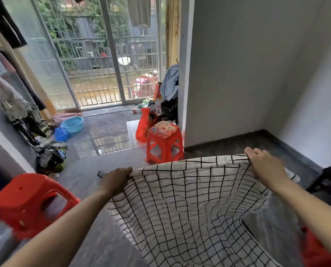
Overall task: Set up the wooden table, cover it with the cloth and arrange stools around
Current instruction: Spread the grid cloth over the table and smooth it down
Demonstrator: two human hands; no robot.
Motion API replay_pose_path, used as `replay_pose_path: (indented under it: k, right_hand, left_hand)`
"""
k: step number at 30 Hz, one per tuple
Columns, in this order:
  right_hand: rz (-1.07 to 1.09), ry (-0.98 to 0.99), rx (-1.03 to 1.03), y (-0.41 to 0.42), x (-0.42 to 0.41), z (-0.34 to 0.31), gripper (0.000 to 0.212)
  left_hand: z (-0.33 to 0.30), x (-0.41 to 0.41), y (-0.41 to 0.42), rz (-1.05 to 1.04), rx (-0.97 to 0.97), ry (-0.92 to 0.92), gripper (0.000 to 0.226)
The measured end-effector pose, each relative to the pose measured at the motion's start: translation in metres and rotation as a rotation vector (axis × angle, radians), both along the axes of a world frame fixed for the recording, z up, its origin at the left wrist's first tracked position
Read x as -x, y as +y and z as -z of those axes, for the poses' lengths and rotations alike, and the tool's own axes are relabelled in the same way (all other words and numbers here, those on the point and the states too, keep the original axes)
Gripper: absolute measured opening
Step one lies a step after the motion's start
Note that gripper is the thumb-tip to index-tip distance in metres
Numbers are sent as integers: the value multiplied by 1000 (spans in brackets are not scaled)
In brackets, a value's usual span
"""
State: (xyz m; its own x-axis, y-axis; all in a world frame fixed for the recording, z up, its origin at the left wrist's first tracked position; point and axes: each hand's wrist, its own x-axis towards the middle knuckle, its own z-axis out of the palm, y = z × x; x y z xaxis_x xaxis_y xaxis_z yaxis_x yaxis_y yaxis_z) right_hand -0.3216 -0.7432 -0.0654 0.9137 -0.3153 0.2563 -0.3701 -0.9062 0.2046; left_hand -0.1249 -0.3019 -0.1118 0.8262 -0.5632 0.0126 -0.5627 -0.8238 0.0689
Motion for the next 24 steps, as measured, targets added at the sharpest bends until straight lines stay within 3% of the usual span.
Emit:
replay_pose_path:
  k: [4,7,9,11,13,19,24]
  right_hand:
    - [-62,284,-300,2,9,-7,5]
    - [-117,450,-291,9,21,-3,21]
    - [-58,600,-380,8,21,11,20]
    - [39,779,-355,2,11,25,12]
    - [141,832,-320,-14,-6,41,23]
    - [205,631,-245,-71,-74,46,23]
    - [185,111,-569,-164,-201,-15,19]
  left_hand:
    - [-8,-5,15,120,-56,80,23]
    - [1,-5,29,210,-138,271,29]
    - [11,-4,29,233,-252,338,28]
    - [19,-3,22,224,-349,322,27]
    - [24,-8,5,199,-360,269,28]
    - [-1,-48,-81,-2,-392,210,28]
    - [-101,-151,-162,-320,-187,6,25]
